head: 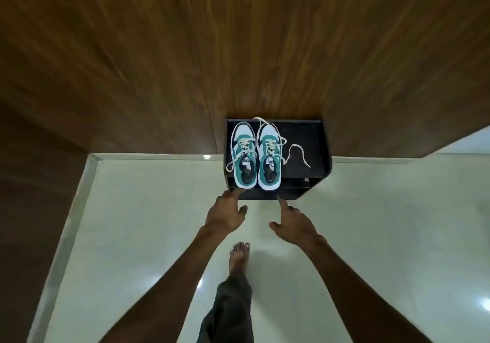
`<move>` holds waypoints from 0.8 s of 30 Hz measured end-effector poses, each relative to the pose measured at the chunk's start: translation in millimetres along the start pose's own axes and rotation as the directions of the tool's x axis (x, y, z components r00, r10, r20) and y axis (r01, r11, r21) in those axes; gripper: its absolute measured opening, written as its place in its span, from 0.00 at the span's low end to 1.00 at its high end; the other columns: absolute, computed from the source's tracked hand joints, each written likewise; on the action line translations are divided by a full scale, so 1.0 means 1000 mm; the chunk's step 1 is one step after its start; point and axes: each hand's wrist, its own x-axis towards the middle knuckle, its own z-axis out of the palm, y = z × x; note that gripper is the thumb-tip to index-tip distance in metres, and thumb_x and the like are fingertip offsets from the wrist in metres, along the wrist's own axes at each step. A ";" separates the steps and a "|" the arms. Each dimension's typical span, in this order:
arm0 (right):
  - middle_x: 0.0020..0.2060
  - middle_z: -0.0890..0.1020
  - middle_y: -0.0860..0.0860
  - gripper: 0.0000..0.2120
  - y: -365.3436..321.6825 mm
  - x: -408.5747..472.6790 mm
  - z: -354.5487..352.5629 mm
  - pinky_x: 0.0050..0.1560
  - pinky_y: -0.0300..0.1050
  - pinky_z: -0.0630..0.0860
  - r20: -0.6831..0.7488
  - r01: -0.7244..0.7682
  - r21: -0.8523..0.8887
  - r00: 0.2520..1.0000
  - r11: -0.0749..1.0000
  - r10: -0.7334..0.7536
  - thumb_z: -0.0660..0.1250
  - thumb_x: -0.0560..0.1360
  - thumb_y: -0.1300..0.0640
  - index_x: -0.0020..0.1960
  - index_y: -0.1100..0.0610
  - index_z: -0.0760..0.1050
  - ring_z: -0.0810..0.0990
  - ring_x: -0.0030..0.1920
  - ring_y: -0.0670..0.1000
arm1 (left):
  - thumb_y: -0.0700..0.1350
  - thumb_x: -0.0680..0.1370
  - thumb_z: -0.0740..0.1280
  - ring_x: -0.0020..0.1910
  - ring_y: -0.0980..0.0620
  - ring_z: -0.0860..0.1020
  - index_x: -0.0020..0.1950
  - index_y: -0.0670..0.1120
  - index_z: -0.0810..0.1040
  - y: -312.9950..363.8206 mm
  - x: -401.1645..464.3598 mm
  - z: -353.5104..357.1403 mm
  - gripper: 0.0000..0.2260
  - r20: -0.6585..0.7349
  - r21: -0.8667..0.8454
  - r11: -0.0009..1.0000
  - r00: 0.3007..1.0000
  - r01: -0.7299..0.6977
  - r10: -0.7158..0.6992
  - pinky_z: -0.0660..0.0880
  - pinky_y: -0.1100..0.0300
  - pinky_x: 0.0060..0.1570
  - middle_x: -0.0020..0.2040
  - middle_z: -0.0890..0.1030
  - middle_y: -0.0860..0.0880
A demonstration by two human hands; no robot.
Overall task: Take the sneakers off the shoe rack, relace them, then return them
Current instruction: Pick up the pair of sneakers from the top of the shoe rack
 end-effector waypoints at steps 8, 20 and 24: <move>0.66 0.79 0.58 0.39 -0.015 0.147 -0.011 0.59 0.56 0.79 -0.157 -0.036 0.042 0.987 0.998 0.042 0.68 0.76 0.54 0.81 0.48 0.53 0.81 0.60 0.64 | 0.44 0.78 0.67 0.66 0.33 0.74 0.80 0.51 0.60 -0.007 0.137 0.035 0.31 0.008 0.094 0.996 1.000 0.011 -0.012 0.76 0.43 0.60 0.77 0.61 0.39; 0.56 0.84 0.62 0.28 0.020 0.139 0.030 0.51 0.55 0.83 -0.453 0.117 0.030 0.887 0.993 -0.091 0.69 0.73 0.65 0.72 0.55 0.72 0.84 0.51 0.66 | 0.47 0.78 0.68 0.59 0.38 0.78 0.77 0.51 0.65 -0.007 0.121 0.081 0.27 -0.175 0.095 0.995 0.984 -0.002 0.019 0.80 0.48 0.57 0.72 0.68 0.40; 0.58 0.83 0.64 0.33 0.054 0.071 0.078 0.49 0.54 0.83 -0.542 0.192 -0.042 0.820 0.981 -0.184 0.75 0.68 0.66 0.72 0.60 0.73 0.84 0.48 0.65 | 0.49 0.79 0.68 0.63 0.43 0.76 0.78 0.53 0.62 -0.008 0.044 0.116 0.29 -0.220 0.093 0.996 0.975 0.011 0.010 0.79 0.54 0.58 0.75 0.66 0.43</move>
